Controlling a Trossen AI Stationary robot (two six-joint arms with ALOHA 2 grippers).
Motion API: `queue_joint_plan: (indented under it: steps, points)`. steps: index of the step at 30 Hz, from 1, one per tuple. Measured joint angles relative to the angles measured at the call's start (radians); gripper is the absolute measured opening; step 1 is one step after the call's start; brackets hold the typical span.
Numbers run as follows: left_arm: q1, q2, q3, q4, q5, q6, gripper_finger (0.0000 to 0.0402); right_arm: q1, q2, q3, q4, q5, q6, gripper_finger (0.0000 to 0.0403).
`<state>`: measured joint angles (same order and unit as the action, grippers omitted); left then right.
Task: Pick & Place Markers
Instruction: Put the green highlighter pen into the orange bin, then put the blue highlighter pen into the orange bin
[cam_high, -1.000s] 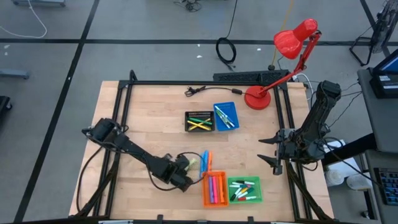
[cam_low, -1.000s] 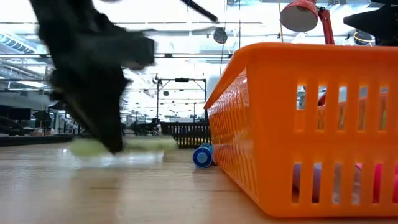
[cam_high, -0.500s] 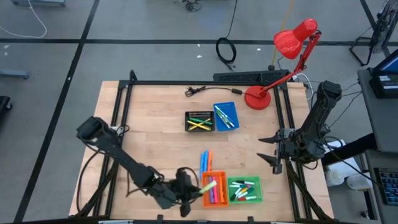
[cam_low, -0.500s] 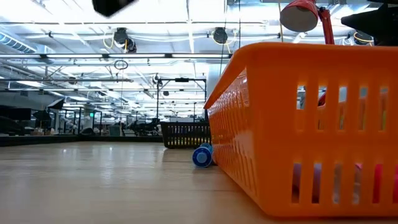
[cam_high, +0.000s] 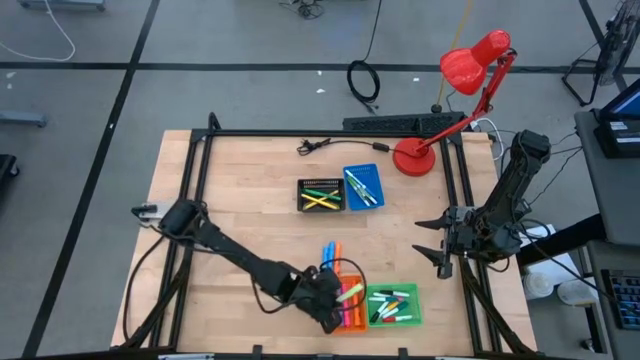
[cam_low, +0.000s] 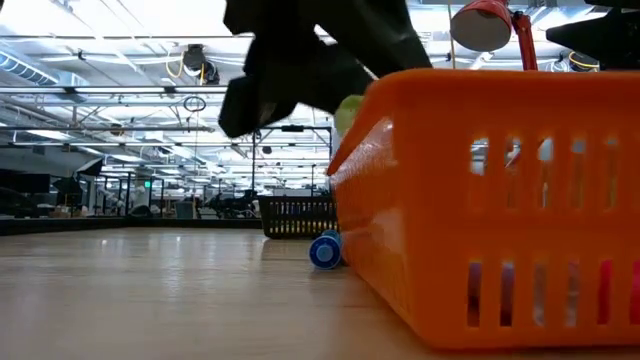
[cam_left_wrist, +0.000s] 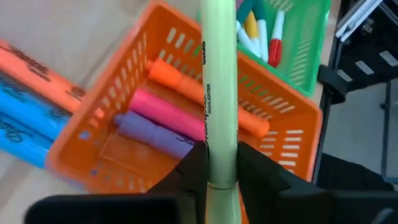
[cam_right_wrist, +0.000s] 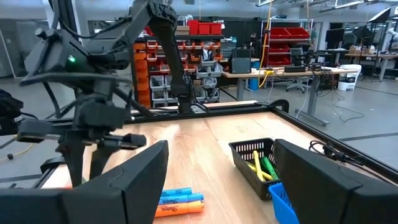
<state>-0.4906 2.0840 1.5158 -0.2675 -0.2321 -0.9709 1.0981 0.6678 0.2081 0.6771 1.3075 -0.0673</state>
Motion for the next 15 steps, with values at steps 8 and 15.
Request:
queue_joint_plan:
  steps: [8,15]
  points:
    - [0.022,0.004,0.0,-0.006,0.057,-0.002,0.0197,0.001,0.0,0.0,0.0,0.0,0.0,0.0279]
    - [0.026,-0.016,0.0,-0.034,0.112,0.0,0.0251,0.001,0.0,0.0,0.0,0.0,0.002,0.0279]
